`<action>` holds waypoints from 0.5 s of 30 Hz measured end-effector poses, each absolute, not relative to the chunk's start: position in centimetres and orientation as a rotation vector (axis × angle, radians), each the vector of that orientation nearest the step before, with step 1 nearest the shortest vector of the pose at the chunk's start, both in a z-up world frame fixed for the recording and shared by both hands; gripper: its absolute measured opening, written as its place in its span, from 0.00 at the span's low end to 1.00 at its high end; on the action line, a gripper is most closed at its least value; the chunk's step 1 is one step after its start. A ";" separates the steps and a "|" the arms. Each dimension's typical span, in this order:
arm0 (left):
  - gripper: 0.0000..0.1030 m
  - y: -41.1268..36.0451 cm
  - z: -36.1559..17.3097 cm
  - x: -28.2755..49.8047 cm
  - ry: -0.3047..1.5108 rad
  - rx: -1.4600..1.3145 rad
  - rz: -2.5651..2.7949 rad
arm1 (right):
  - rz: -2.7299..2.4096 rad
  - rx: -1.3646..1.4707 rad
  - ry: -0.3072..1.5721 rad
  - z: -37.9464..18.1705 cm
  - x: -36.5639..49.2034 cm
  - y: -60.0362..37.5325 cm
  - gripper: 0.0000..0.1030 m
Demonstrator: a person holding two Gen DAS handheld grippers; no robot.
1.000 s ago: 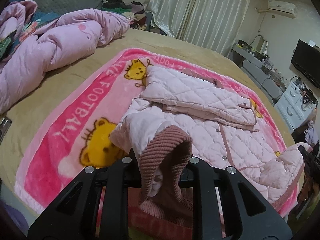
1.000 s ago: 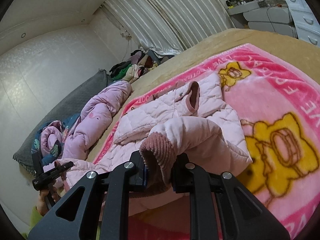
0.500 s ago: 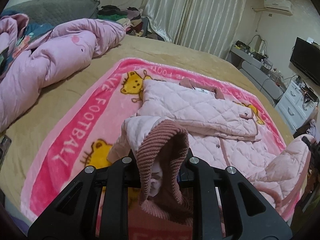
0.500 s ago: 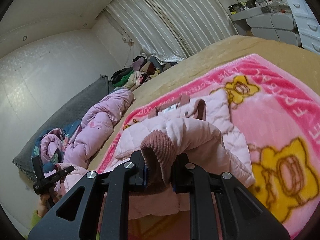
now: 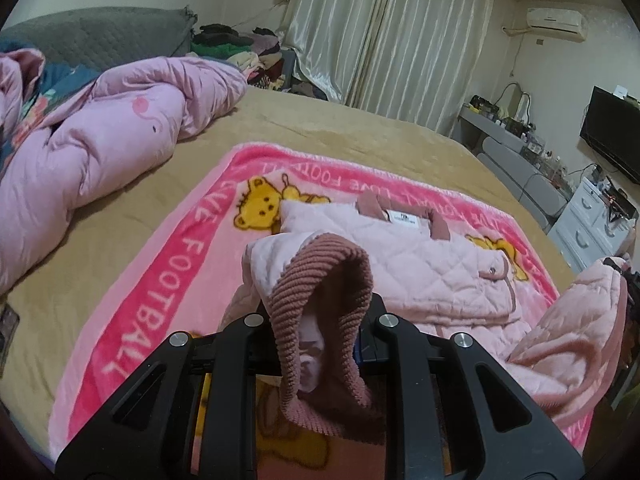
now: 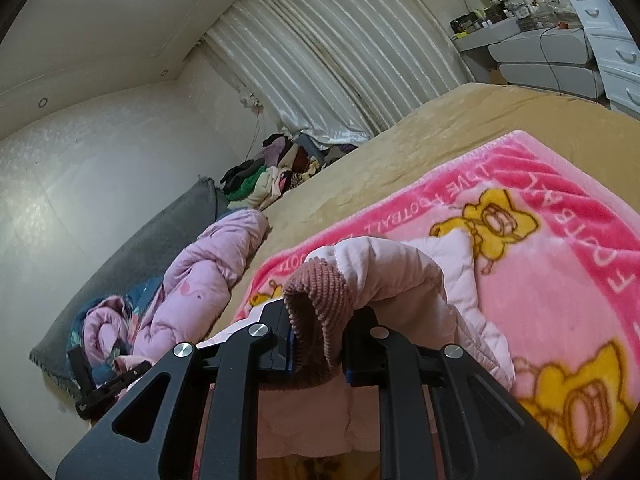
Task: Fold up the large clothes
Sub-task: 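Lift the hem with both tools and carry it toward the collar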
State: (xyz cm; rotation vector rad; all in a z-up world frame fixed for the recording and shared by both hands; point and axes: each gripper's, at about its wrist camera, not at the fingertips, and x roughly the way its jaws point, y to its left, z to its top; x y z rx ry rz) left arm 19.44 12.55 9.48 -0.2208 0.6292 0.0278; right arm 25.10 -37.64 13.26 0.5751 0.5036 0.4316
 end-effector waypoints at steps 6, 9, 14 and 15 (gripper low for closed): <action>0.13 12.3 10.2 21.8 0.624 -0.206 0.035 | 0.383 0.552 0.515 13.8 28.3 -37.6 0.15; 0.13 12.2 10.4 22.8 0.622 -0.197 0.040 | 0.358 0.540 0.524 13.7 30.1 -37.4 0.14; 0.13 12.1 10.4 24.6 0.616 -0.181 0.049 | 0.330 0.540 0.542 13.1 32.6 -37.3 0.14; 0.13 12.2 10.4 24.9 0.610 -0.183 0.051 | 0.327 0.538 0.545 13.0 32.9 -37.3 0.14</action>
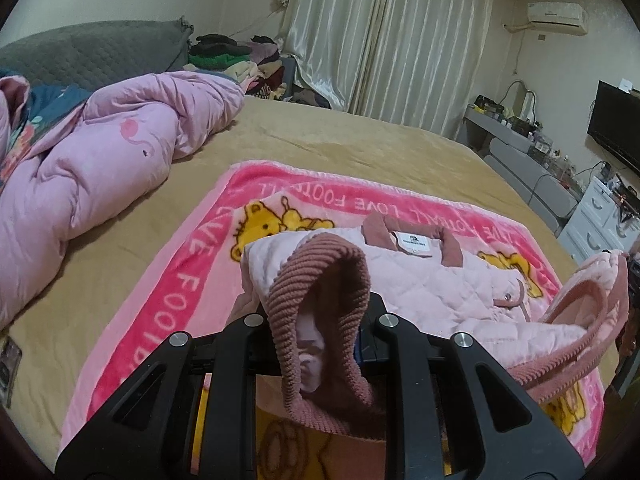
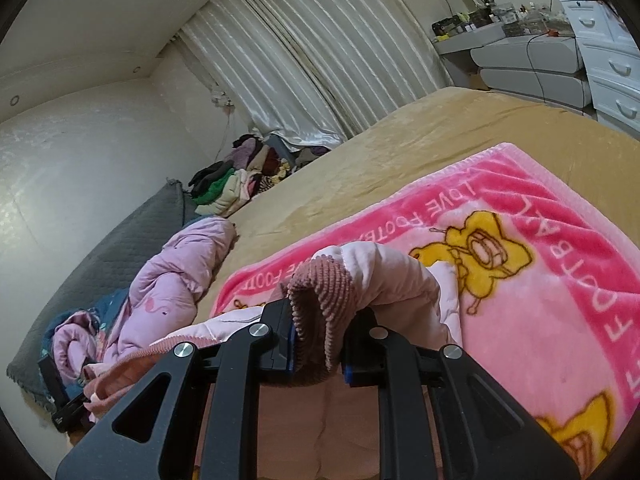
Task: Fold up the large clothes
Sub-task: 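Lift the hem with both tools and carry it toward the collar, then lay the hem over the collar fold and open both tools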
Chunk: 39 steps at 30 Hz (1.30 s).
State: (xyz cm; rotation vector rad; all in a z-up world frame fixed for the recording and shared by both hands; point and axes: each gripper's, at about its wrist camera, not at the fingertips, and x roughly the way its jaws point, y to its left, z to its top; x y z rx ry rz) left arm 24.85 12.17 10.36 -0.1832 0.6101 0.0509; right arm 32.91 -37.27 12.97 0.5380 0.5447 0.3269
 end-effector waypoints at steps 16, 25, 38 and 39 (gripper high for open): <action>0.20 12.2 6.3 27.0 0.540 -0.115 0.144 | 0.212 0.489 0.585 8.8 38.1 -35.9 0.14; 0.33 12.6 4.0 27.3 0.526 -0.135 0.087 | 0.136 0.446 0.642 5.8 40.8 -34.8 0.14; 0.67 12.0 5.0 26.7 0.514 -0.159 -0.004 | 0.023 0.438 0.698 2.2 42.8 -33.7 0.14; 0.70 11.9 5.2 26.5 0.510 -0.159 -0.001 | 0.016 0.438 0.698 2.2 42.8 -33.6 0.14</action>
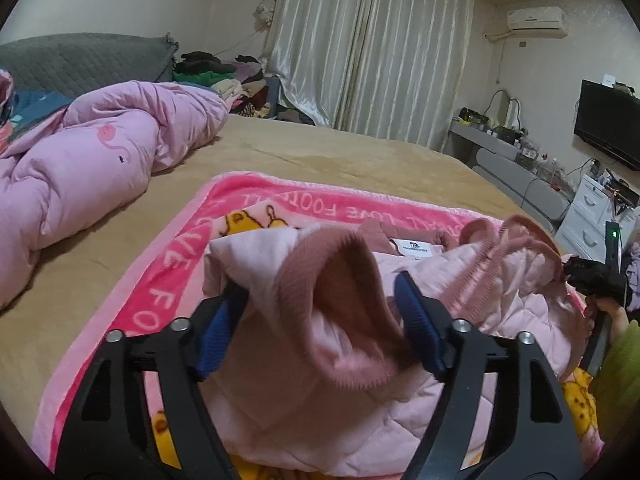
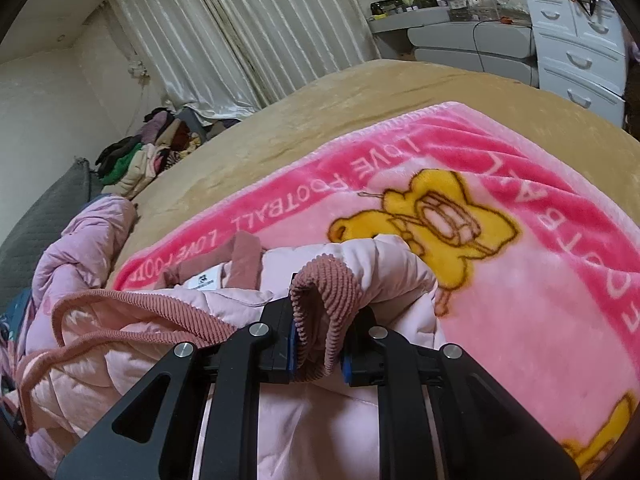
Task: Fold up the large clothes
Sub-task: 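Lay the hem over the collar fold and open both tools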
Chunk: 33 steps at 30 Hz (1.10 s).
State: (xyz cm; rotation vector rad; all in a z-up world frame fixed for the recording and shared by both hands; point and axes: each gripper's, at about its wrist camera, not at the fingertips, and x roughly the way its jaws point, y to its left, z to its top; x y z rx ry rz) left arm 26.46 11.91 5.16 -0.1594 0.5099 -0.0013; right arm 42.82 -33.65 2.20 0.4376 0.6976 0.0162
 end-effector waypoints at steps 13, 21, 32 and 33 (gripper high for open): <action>0.89 13.4 4.3 26.0 0.539 -0.084 0.079 | 0.013 0.456 0.718 3.0 43.0 -33.6 0.17; 0.89 16.1 -1.5 27.6 0.709 -0.238 0.026 | 0.147 0.606 0.722 3.9 42.4 -35.5 0.41; 0.89 16.3 -2.6 27.3 0.743 -0.243 0.001 | 0.122 0.380 0.660 6.6 38.2 -35.7 0.95; 0.89 16.6 -2.5 27.2 0.744 -0.228 0.015 | 0.101 0.326 0.659 6.2 37.5 -35.8 0.95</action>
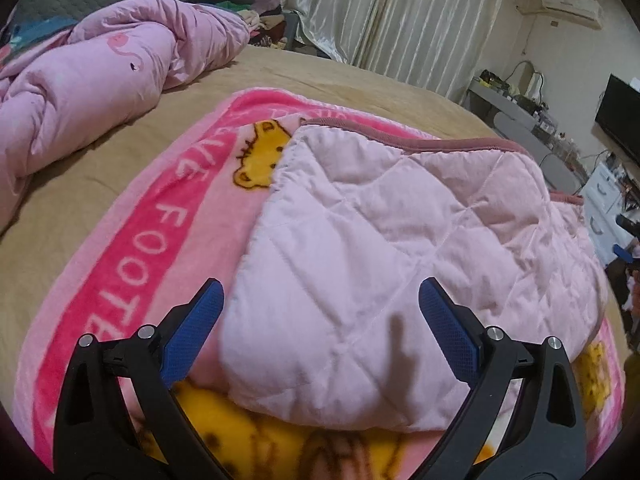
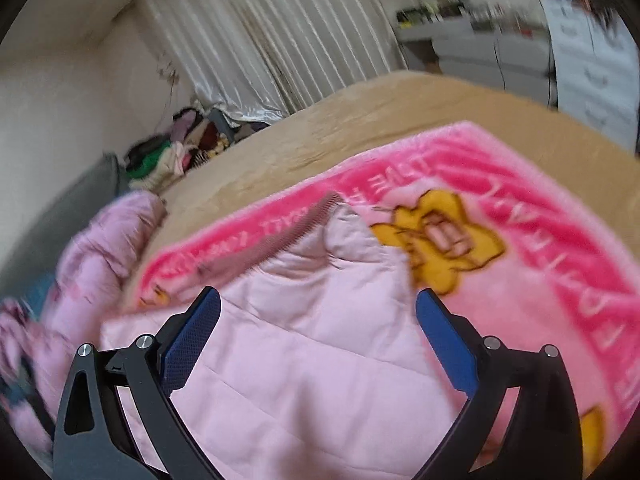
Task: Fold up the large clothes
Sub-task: 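Lay the hem over the collar fold and open both tools, then move both open tools to the folded jacket edge, then grasp the folded jacket edge with both tools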
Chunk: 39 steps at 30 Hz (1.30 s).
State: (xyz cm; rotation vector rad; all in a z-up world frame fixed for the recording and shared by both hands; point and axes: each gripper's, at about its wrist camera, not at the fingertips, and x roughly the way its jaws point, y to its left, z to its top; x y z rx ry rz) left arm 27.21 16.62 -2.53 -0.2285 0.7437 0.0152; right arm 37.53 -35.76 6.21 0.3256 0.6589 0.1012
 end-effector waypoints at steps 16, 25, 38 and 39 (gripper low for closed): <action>0.89 16.8 -4.5 27.3 0.813 -0.233 -0.002 | 0.099 0.053 0.703 1.7 36.5 -34.6 0.95; 0.86 16.7 -5.0 27.9 0.812 -0.246 -0.014 | 0.105 0.090 0.762 0.3 40.2 -34.5 0.87; 0.18 15.1 -2.1 27.0 0.716 -0.141 0.030 | 0.130 0.097 0.656 0.9 36.7 -34.5 0.16; 0.17 15.0 -1.4 26.9 0.696 -0.141 0.028 | 0.135 0.116 0.642 1.5 36.3 -34.9 0.16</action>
